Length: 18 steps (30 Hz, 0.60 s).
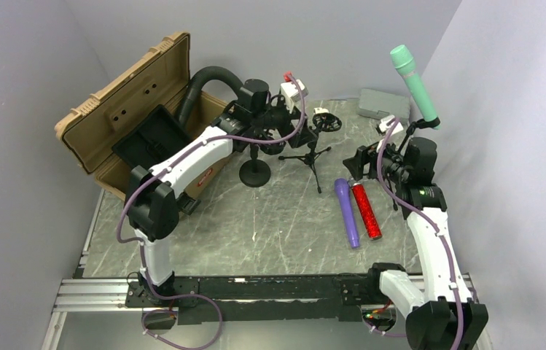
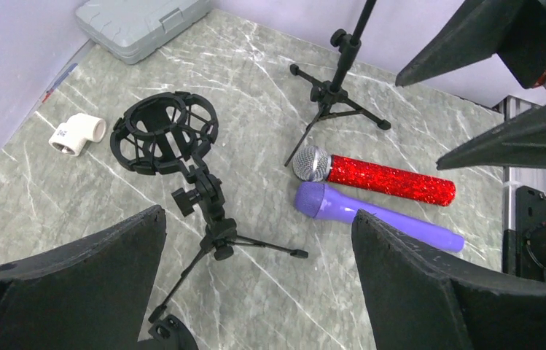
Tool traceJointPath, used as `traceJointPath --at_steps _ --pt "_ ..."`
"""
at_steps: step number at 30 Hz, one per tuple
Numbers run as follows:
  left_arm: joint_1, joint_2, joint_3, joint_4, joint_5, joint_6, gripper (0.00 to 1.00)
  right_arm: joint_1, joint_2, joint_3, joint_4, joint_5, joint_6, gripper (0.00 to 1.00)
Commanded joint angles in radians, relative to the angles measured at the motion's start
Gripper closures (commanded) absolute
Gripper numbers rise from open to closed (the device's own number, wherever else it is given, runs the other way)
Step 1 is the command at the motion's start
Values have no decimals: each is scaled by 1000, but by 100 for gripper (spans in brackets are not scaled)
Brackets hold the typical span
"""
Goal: Remove the microphone from the stand
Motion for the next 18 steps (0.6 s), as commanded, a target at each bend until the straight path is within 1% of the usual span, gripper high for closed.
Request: traceJointPath --at_steps 1,5,8,13,18 --pt "-1 -92 11 -58 38 43 1 -26 -55 -13 -14 33 -7 24" --pt "0 -161 -32 -99 37 91 1 -65 -86 -47 -18 72 1 26" --pt "1 -221 -84 -110 7 120 1 -100 -115 -75 -12 131 19 26" --pt "0 -307 -191 -90 -23 142 1 -178 -173 -129 31 216 56 26" --pt "1 -360 -253 -70 -34 145 1 -233 -195 -170 94 273 89 28"
